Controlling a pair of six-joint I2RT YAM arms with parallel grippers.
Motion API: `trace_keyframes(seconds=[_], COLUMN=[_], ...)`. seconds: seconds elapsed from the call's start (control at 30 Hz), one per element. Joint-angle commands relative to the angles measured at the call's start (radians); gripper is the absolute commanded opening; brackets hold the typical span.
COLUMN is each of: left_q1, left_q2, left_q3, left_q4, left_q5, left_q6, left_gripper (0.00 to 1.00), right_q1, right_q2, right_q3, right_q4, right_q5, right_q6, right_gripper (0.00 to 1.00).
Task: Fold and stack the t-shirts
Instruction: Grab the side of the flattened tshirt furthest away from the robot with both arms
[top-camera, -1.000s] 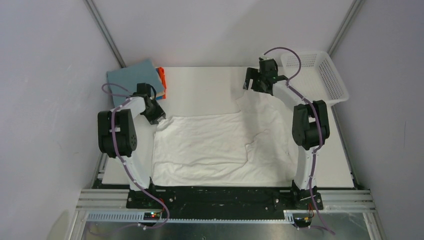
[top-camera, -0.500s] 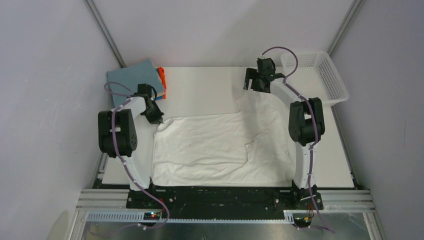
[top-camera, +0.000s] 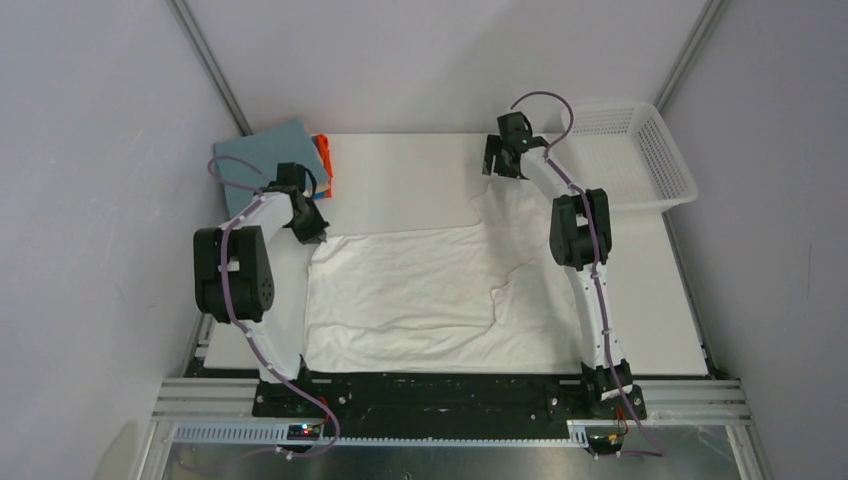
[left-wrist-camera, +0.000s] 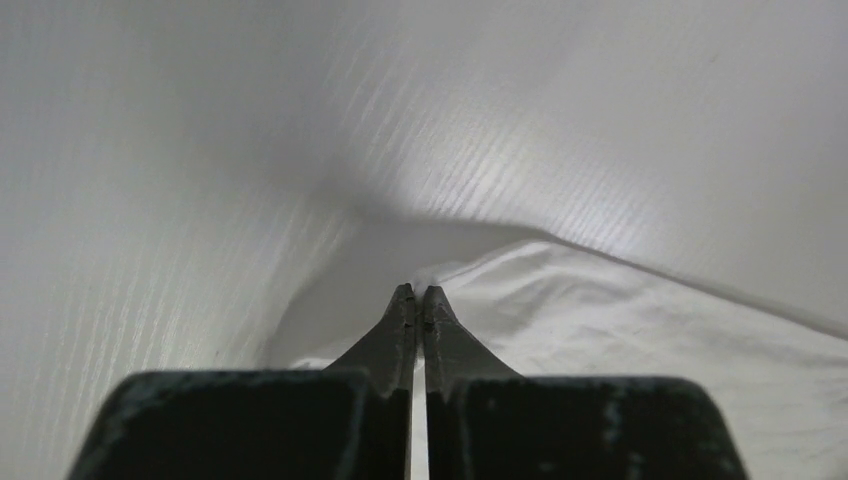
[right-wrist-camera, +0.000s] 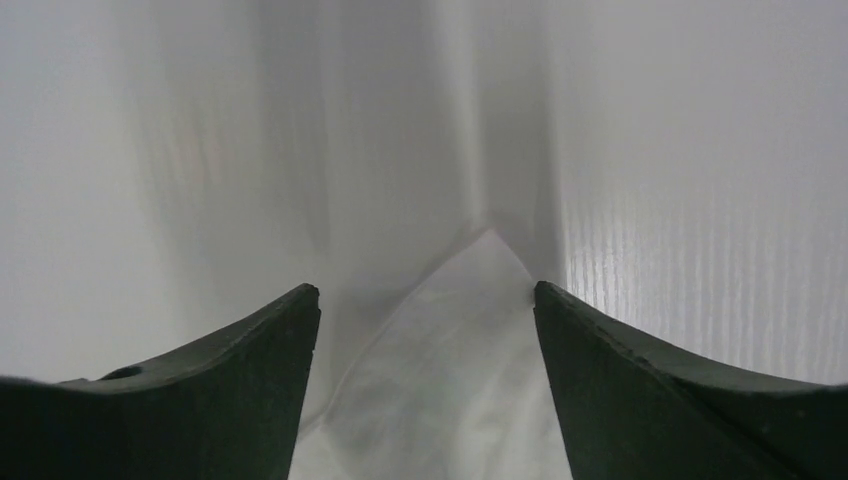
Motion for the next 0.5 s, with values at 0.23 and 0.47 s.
trace_keyframes(seconds=[0.23, 0.47], left_q1=[-0.021, -0.032], left_q2=[-0.151, -0.217], left_q3=[-0.039, -0.076], left_q4=[-0.002, -0.001], left_q5=[-0.06, -0.064], left_q6=[0.032, 0.028], left_gripper=[0.0, 0.0], right_q1=[0.014, 0.005], right_q2=[-0.088, -0.167], right_q3=[-0.12, -0.202], right_q4=[-0.117, -0.064], right_q5=[0.05, 0.029], right_q6=[-0.008, 0.023], right_gripper=[0.64, 0.1])
